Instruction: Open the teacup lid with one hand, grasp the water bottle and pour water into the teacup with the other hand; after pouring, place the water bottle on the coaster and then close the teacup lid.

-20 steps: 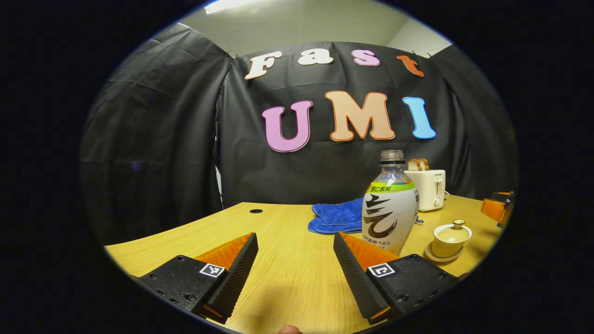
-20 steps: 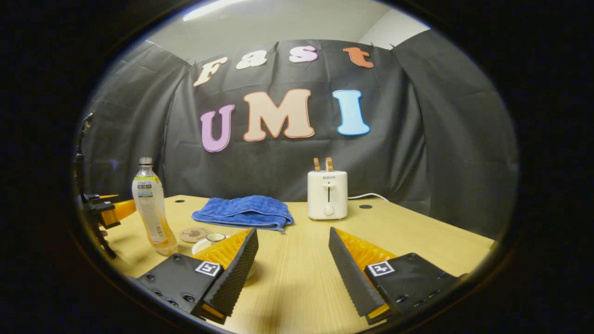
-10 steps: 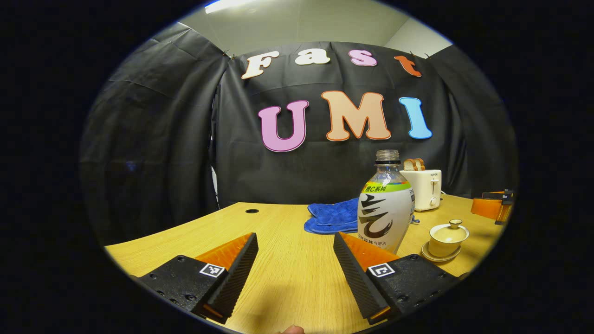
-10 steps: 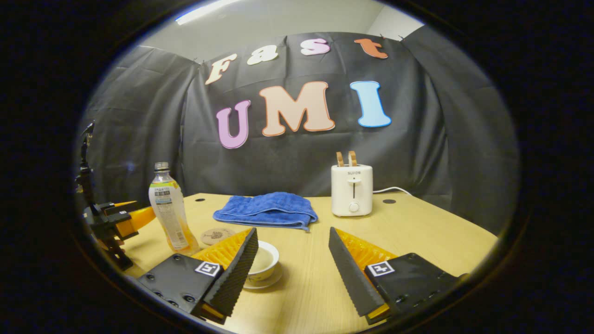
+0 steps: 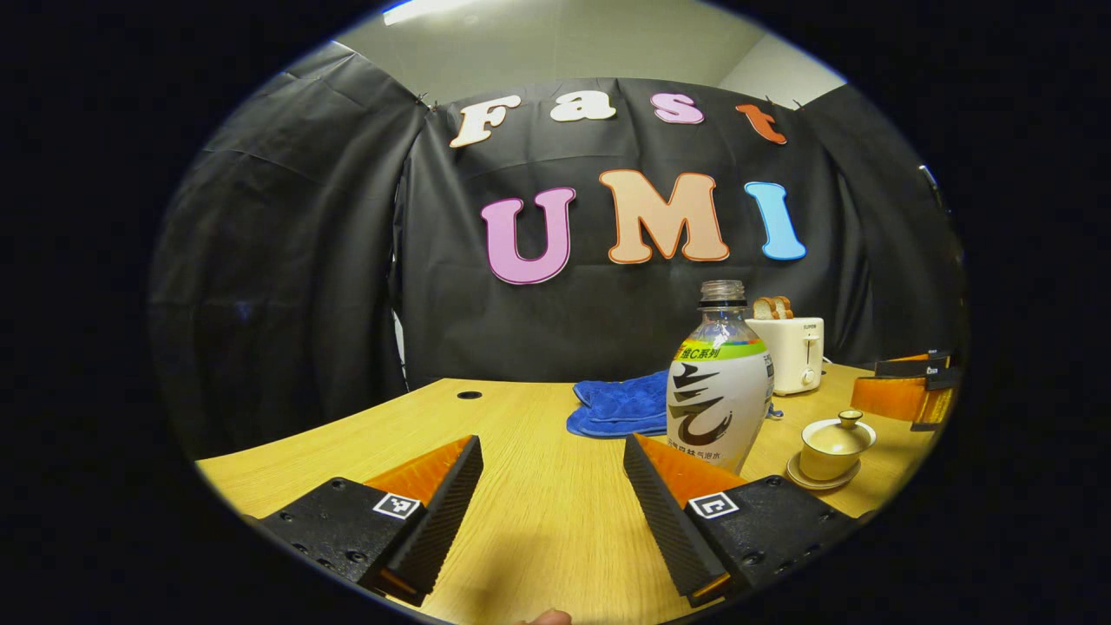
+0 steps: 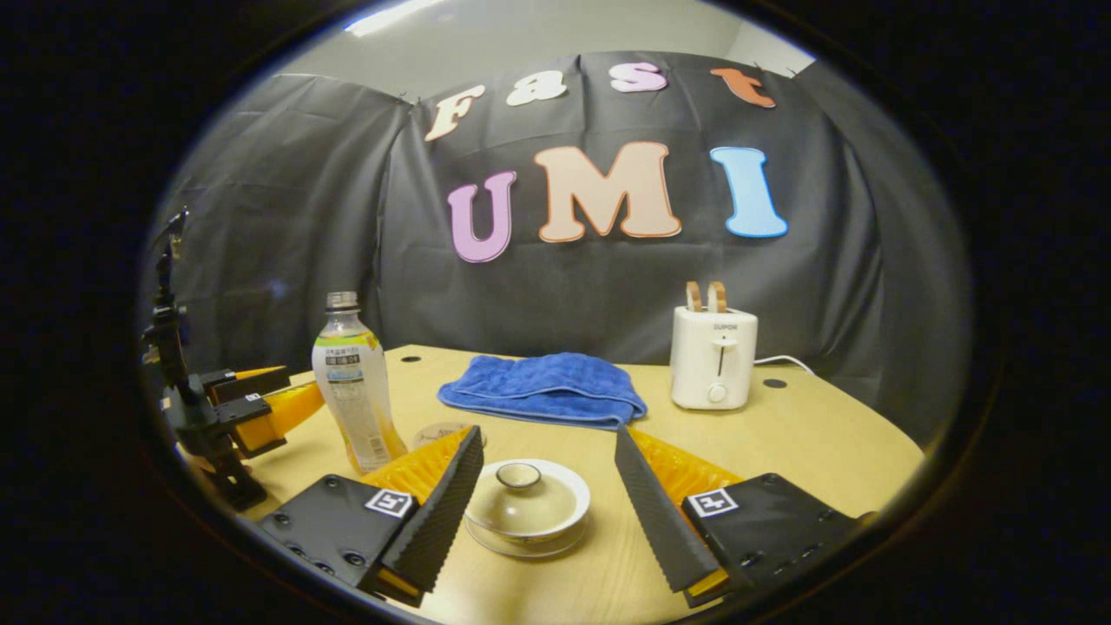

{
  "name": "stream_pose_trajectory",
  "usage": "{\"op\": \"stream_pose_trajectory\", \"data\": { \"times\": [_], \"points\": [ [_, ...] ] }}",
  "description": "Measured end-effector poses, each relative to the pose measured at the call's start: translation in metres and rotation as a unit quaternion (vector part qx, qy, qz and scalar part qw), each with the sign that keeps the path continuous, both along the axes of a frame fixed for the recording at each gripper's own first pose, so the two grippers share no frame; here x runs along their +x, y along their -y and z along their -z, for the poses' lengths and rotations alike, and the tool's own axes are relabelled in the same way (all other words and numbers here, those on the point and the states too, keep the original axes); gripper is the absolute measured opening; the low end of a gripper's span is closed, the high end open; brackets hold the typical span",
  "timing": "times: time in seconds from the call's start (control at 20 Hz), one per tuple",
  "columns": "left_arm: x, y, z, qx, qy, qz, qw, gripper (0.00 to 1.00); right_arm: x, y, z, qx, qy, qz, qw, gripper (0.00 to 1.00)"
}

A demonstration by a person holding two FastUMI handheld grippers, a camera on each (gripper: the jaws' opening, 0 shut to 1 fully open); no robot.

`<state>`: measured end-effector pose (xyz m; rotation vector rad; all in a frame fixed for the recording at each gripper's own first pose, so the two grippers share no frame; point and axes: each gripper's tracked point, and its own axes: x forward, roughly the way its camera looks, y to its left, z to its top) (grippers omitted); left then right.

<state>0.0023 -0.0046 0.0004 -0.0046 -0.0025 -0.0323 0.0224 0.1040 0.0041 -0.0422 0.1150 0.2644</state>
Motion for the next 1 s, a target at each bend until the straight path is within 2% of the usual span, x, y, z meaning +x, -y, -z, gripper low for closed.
{"op": "stream_pose_trajectory", "data": {
  "times": [0.05,0.2,0.35,0.5,0.6,1.0],
  "points": [
    [0.0,0.0,0.0,0.0,0.0,0.0,1.0,0.96,0.001,-0.004,0.001,-0.006,0.0,-0.003,1.0,0.98],
    [0.0,0.0,0.0,0.0,0.0,0.0,1.0,0.96,0.003,-0.013,0.008,-0.017,-0.008,-0.014,1.0,0.88],
    [-0.001,-0.001,0.0,0.0,0.0,0.0,1.0,0.96,0.004,-0.011,0.016,-0.029,-0.016,-0.006,0.999,0.79],
    [-0.001,0.001,0.0,0.0,0.0,0.0,1.0,0.96,0.006,-0.015,0.025,-0.026,-0.034,-0.012,0.999,0.7],
    [-0.001,0.001,0.0,0.0,0.0,0.0,1.0,0.96,0.004,-0.016,0.029,-0.029,-0.043,-0.015,0.999,0.7],
    [-0.001,0.001,0.0,0.0,0.001,-0.001,1.0,0.96,0.007,-0.021,0.032,-0.023,-0.051,-0.021,0.998,0.45]
  ]
}}
